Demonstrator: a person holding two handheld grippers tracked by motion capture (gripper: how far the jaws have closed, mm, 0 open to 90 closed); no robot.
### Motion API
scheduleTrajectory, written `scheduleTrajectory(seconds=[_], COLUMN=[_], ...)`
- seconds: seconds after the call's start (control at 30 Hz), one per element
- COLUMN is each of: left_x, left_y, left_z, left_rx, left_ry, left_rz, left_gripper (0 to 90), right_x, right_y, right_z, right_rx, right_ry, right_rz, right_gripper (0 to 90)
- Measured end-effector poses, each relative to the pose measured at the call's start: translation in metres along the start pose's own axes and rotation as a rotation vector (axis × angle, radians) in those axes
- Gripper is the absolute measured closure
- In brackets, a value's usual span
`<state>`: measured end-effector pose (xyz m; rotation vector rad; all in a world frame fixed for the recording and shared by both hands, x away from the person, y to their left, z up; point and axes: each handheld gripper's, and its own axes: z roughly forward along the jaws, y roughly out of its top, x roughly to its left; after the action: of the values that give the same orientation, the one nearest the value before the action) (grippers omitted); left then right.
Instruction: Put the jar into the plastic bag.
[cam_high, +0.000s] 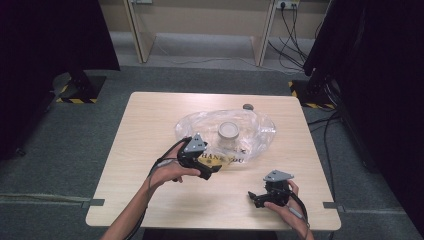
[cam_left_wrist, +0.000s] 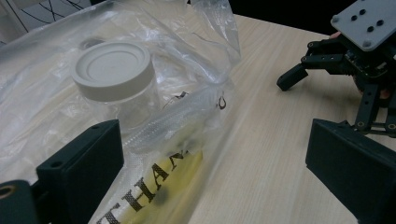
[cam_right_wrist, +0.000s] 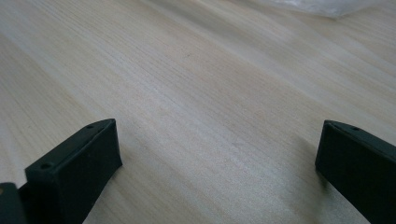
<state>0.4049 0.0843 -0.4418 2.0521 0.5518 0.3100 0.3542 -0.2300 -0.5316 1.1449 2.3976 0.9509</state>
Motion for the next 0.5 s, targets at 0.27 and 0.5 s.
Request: scheduleTrajectory(seconds=[0.27, 0.5], left_x=[-0.008, -0.015], left_y=[-0.014, -0.026], left_z=[0.001, 0.004], left_rx=[0.004, 0.008], left_ry=[-0.019, -0.034], left_rz=[-0.009, -0.018], left_gripper=[3.8, 3.8], right_x=[0.0, 0.0], right_y=[0.0, 0.0], right_z=[0.0, 0.0], right_rx=[0.0, 0.0], right_ry=[0.0, 0.0], right_rz=[0.0, 0.0], right_gripper=[0.2, 0.2])
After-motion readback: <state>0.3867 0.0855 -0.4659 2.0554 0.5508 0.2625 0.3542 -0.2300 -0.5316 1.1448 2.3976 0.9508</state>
